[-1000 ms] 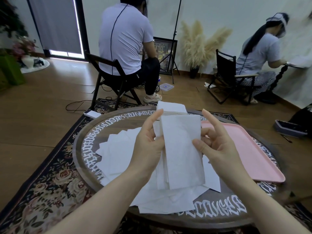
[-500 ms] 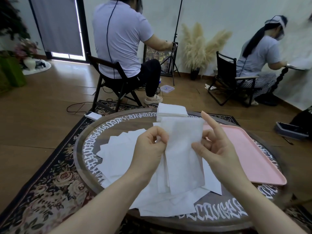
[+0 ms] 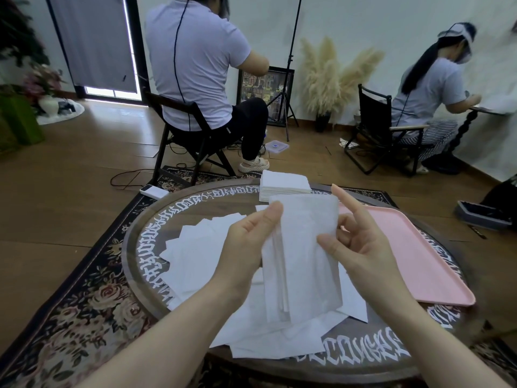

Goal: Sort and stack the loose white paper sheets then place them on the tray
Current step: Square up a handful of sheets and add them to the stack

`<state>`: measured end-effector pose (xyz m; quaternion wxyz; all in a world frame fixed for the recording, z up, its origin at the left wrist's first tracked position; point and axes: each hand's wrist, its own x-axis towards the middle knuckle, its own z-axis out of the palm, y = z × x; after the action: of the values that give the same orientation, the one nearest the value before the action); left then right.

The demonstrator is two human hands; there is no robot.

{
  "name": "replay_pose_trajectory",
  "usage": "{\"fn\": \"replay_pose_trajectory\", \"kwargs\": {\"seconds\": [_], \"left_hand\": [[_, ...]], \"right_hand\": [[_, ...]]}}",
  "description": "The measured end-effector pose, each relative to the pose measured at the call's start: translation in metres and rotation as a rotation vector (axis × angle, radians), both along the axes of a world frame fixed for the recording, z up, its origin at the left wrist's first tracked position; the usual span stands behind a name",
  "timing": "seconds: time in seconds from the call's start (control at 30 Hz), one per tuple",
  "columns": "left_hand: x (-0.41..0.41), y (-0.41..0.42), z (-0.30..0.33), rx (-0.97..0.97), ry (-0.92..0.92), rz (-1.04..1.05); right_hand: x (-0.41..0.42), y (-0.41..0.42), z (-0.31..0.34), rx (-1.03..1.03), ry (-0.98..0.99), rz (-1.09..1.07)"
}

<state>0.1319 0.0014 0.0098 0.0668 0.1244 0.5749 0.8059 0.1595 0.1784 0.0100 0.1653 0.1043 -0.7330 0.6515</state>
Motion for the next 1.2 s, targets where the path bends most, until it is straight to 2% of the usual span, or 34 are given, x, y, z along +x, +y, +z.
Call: {"fn": "replay_pose_trajectory", "kwargs": {"seconds": [0.1,0.23,0.5,0.67,0.83,1.03,1.2], "left_hand": [[0.000,0.000,-0.003,0.015,0.075,-0.048],[0.000,0.000,-0.006,-0.074,0.133,0.037],[0.001,0.001,-0.002,-0.075,0.099,0.049],[0.002,-0.001,0.002,0.005,0.005,0.026],[-0.001,-0.002,-0.003,-0.027,0.027,0.077],[-0.001,0.003,-0.005,-0.032,0.067,0.056],[0.001,0.005,-0.005,-0.030,0.064,0.038]], "right_hand": [[0.000,0.000,0.001,-0.022,0.020,0.015],[-0.001,0.001,0.001,-0.028,0.037,0.020],[0.004,-0.002,0.006,0.049,-0.007,0.018],[0.002,0.001,0.006,-0.036,-0.018,-0.104],[0.002,0.013,0.018,-0.177,0.108,-0.209],[0.002,0.009,0.012,-0.188,-0.064,-0.042],[0.000,-0.001,0.009,-0.213,-0.155,-0.053]]}}
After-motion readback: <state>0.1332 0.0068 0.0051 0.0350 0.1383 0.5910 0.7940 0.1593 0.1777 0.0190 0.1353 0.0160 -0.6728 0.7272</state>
